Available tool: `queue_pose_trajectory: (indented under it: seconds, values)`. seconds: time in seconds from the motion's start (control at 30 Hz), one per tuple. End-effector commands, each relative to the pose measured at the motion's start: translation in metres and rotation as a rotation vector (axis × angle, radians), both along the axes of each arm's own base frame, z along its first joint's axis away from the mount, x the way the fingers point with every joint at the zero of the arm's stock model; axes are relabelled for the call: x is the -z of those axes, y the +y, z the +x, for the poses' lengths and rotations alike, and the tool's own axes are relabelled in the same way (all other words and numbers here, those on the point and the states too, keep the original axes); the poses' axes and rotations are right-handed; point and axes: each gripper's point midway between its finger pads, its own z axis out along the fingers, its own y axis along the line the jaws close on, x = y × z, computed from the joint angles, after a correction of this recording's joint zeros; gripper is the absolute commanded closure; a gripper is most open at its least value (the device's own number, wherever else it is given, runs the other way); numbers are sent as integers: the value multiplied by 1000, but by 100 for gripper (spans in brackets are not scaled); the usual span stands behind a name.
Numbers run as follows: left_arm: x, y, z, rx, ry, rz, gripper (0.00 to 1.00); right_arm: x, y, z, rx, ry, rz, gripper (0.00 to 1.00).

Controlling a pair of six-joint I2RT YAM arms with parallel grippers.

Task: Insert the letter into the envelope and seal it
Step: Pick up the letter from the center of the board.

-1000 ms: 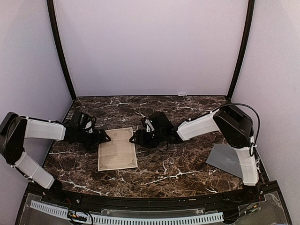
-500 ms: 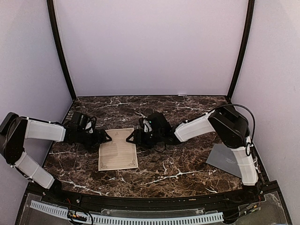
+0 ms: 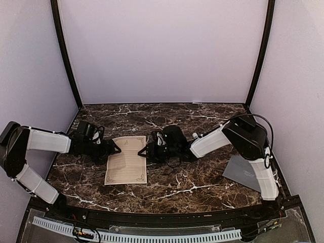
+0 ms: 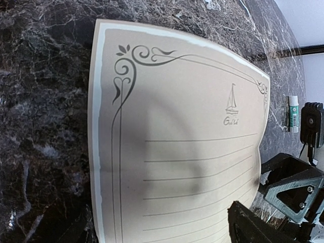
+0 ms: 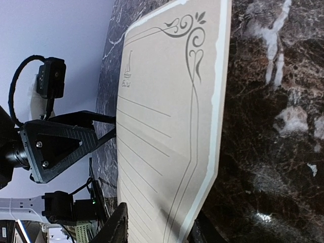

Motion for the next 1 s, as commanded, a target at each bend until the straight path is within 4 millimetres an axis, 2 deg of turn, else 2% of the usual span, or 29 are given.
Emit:
queue_pose_trajectory:
  seconds: [0.0,0.33,0.5,0.6,0.77,0.87,0.97]
  values:
    - [19,4,-25,8,104,14,9,-14,2,0,0,-10,92,66]
    - [15,3,-23,8,85,3,9,-40,-3,1,3,-83,181,100]
    - [1,3,-18,7,26,-1,6,-70,-13,1,10,-174,230,100]
    - [-28,6,-5,9,-91,16,4,-95,-22,1,16,-253,238,100]
    - [-106,8,13,41,-360,17,1,-155,-41,-3,-4,-460,209,100]
    - [-157,-3,16,127,-525,-27,1,-190,-52,-7,-27,-593,169,100]
    - [-205,-23,4,253,-664,-128,1,-226,-65,-17,-66,-703,155,100]
